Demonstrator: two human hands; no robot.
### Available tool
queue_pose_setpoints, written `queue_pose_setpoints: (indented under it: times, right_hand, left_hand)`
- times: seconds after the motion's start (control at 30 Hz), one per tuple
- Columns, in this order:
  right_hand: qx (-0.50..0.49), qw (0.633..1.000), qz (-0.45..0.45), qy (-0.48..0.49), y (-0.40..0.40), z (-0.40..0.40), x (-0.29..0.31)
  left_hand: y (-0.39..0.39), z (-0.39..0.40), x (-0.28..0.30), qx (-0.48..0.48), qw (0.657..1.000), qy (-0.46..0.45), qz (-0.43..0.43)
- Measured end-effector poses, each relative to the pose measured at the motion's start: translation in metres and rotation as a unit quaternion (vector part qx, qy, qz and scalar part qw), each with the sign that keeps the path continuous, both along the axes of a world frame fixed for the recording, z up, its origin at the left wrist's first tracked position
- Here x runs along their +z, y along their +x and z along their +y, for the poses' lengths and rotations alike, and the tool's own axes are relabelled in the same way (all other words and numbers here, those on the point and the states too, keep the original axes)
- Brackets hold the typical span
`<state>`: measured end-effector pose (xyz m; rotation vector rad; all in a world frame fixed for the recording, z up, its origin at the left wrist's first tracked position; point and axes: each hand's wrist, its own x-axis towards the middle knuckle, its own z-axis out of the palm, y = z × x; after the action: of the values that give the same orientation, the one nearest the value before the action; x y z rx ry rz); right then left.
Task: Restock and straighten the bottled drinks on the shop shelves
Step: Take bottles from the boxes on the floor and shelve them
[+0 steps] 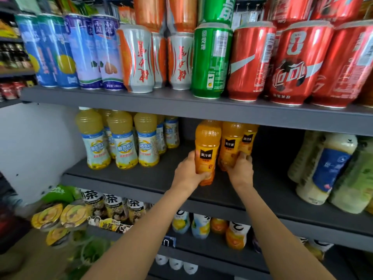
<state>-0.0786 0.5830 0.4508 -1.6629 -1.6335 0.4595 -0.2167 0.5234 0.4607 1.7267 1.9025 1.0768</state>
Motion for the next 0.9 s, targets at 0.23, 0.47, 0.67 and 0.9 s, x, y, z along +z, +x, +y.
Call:
queue_pose_setpoints:
  times: [0.23, 0.47, 0.67, 0.9]
  right_hand:
    - [0.020, 0.999, 0.006, 0.032, 0.025, -0.016, -0.003]
    - [0.058, 0.993, -0.007, 0.107, 0.033, -0.049, 0.013]
    - [0.169, 0.975, -0.036, 0.142, -0.006, -0.120, -0.001]
    - [0.426, 0.864, -0.208, -0.170, -0.114, -0.229, -0.116]
  left_hand:
    - [0.013, 0.019, -0.006, 0.040, 0.998, 0.010, 0.051]
    - [0.007, 0.001, -0.008, 0.054, 0.996, 0.048, 0.058]
    - [-0.038, -0.114, -0.060, 0.106, 0.978, 0.178, -0.025]
    - [-0.143, -0.316, -0.197, 0.294, 0.955, -0.019, -0.027]
